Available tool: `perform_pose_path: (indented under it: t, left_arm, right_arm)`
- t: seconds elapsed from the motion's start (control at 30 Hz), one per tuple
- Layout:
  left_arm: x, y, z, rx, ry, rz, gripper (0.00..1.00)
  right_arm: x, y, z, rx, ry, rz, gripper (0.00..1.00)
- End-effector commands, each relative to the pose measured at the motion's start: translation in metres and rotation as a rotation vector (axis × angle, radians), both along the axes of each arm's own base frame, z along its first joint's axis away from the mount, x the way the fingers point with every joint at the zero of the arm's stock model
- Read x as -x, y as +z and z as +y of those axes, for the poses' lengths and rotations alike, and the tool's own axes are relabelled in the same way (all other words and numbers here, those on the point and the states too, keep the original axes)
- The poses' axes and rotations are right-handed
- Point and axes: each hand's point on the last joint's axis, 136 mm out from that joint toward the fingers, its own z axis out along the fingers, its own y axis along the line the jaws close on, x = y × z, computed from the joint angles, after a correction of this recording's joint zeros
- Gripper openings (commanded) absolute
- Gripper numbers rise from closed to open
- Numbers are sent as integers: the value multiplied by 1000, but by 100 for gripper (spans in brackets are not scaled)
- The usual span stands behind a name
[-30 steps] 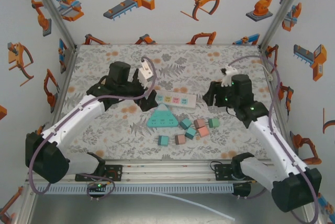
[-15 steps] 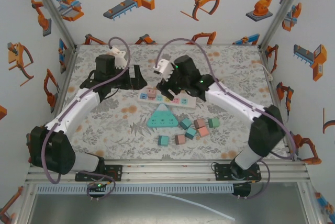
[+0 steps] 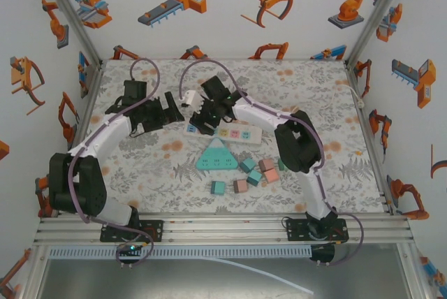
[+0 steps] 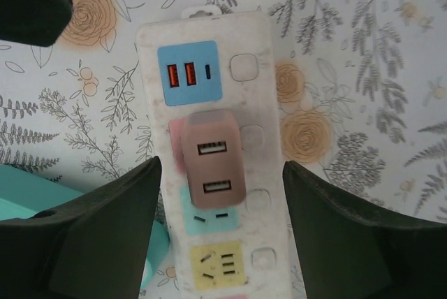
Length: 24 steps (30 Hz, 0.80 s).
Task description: Pull the plug off the socket
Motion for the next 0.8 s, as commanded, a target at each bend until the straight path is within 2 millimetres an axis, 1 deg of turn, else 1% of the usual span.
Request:
perform_pose_path:
  t: [0.0,0.07,0.13,0.2,0.37,0.47,0.53,0.57,0.7,0.77]
  left_arm:
    - [-3,-12,9,-28,49,34,98]
    - [-6,-19,11,-36,70,44,99]
    - [-10,-26,12,-40,87,54,96]
    - [-14,-33,11,-38,93,64,92]
    - [-21,-45,3,-14,81,84,82]
    - [-23,-51,-11,15,32,104,80]
    - [-22,-56,-21,25,-3,120,73]
    - [-22,-59,-24,24,-12,128,73]
    - [-21,-76,-29,23,-13,165,69]
    - [-20,-80,-32,31,-21,176,64]
  right_arm:
    - [6,13,8,-41,52,28,55]
    - [7,12,9,-49,59,33,47]
    - [8,11,11,-59,71,33,41]
    - [9,12,12,-67,78,27,37]
    - [18,16,10,-90,125,-2,33]
    - [22,17,8,-101,154,-26,32]
    - [23,19,7,-108,161,-38,32]
    - [23,20,7,-111,163,-42,32]
    - [24,21,7,-117,164,-47,31]
    - [24,20,7,-114,163,-46,31]
